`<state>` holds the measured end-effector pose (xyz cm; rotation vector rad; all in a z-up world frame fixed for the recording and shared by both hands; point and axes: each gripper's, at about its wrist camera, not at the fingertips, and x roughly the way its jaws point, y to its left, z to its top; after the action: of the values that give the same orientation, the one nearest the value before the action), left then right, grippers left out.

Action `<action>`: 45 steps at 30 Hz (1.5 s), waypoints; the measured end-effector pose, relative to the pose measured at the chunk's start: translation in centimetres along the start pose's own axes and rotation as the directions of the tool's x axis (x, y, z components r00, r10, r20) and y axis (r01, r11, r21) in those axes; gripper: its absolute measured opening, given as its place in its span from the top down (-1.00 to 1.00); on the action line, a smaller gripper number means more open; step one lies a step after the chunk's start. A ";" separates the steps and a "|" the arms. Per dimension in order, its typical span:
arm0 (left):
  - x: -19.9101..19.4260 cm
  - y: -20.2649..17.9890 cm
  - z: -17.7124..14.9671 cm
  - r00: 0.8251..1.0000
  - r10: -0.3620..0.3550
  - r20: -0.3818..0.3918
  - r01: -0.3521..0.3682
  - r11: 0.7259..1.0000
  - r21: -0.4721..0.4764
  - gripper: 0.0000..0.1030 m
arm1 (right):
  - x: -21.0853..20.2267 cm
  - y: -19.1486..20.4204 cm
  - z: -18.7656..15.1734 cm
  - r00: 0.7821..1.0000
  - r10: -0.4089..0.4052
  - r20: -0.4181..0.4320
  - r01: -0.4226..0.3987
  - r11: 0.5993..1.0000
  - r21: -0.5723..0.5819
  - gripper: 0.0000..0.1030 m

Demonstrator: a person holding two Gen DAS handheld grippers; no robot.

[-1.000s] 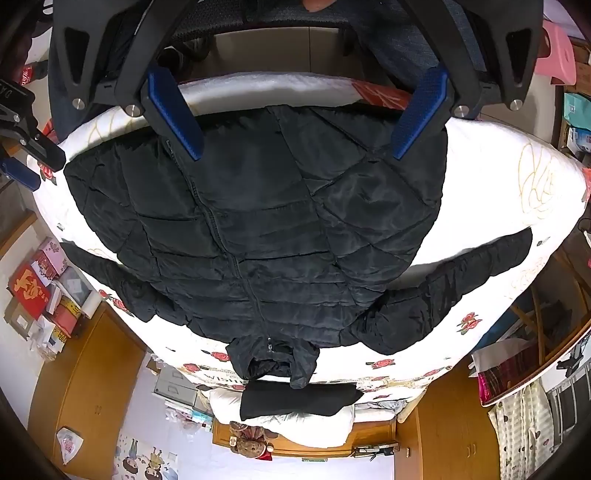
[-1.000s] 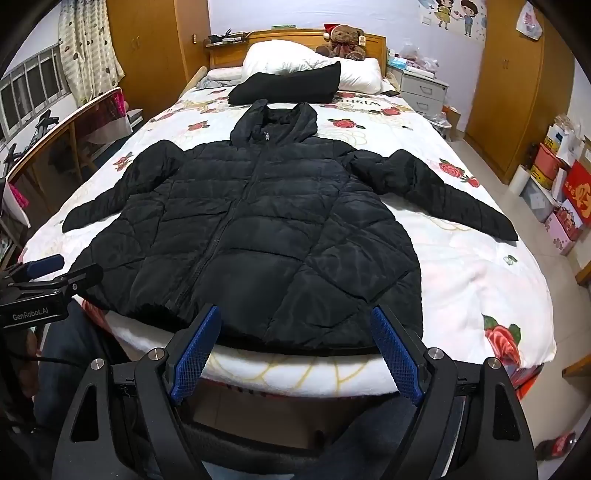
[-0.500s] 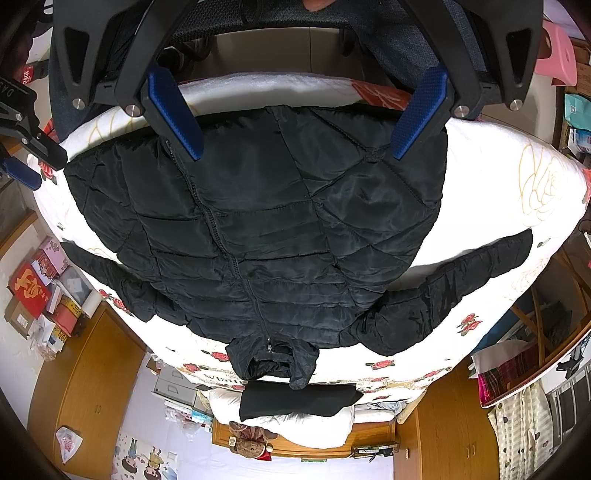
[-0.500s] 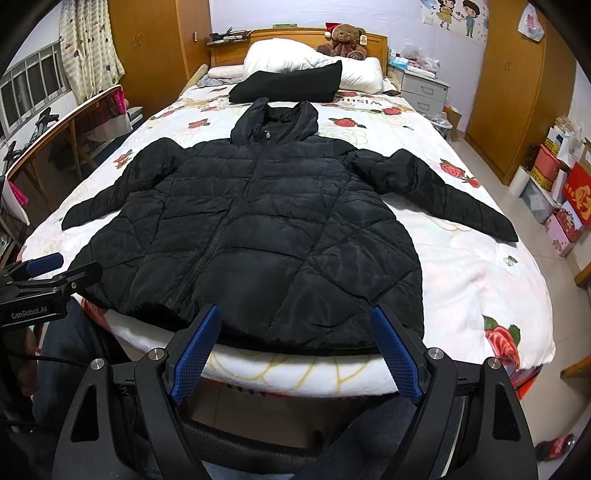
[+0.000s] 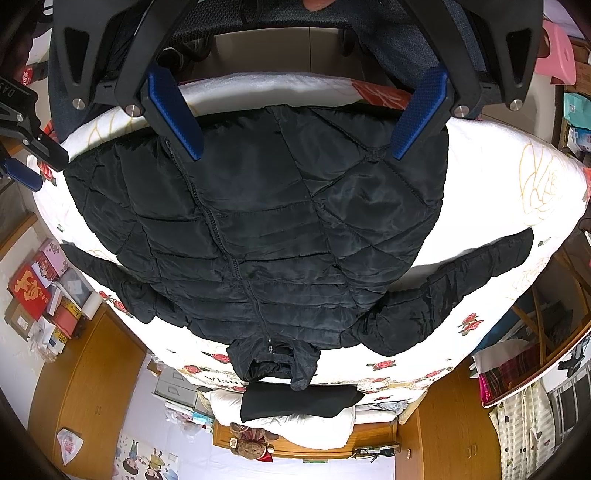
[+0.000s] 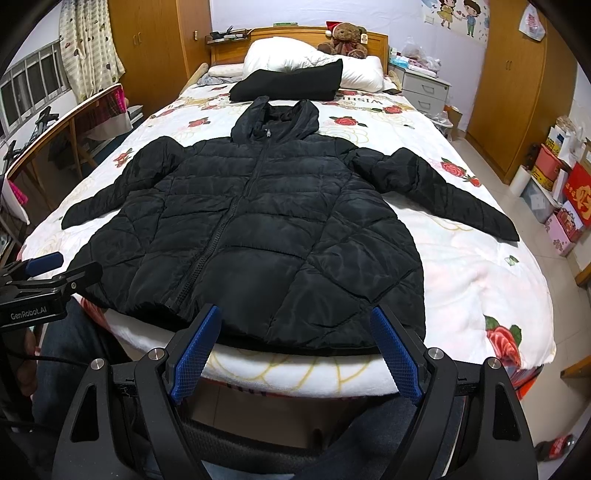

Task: Fold large clothes

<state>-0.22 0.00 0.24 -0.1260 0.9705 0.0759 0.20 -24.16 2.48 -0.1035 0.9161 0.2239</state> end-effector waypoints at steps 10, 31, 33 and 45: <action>0.0 -0.1 0.0 1.000 0.001 0.001 -0.001 1.000 -0.001 -0.99 | 0.1 0.1 0.0 1.000 0.000 -0.001 0.000 1.000 -0.001 -0.61; 0.1 0.1 0.0 1.000 0.001 -0.002 -0.001 1.000 0.000 -0.99 | 0.4 0.2 -0.2 1.000 0.002 -0.005 -0.002 1.000 -0.003 -0.61; 0.3 -0.1 -0.1 1.000 0.003 -0.002 -0.003 1.000 0.002 -0.99 | 0.5 0.2 -0.3 1.000 0.002 -0.005 -0.002 1.000 -0.005 -0.61; 1.5 0.7 0.6 1.000 0.023 -0.007 -0.023 1.000 0.000 -0.99 | 1.8 0.4 0.7 0.999 0.045 -0.004 -0.045 0.999 -0.012 -0.61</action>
<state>1.02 0.77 -0.74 -0.1151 0.9792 0.0963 1.69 -23.37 1.48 -0.0945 0.9210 0.2714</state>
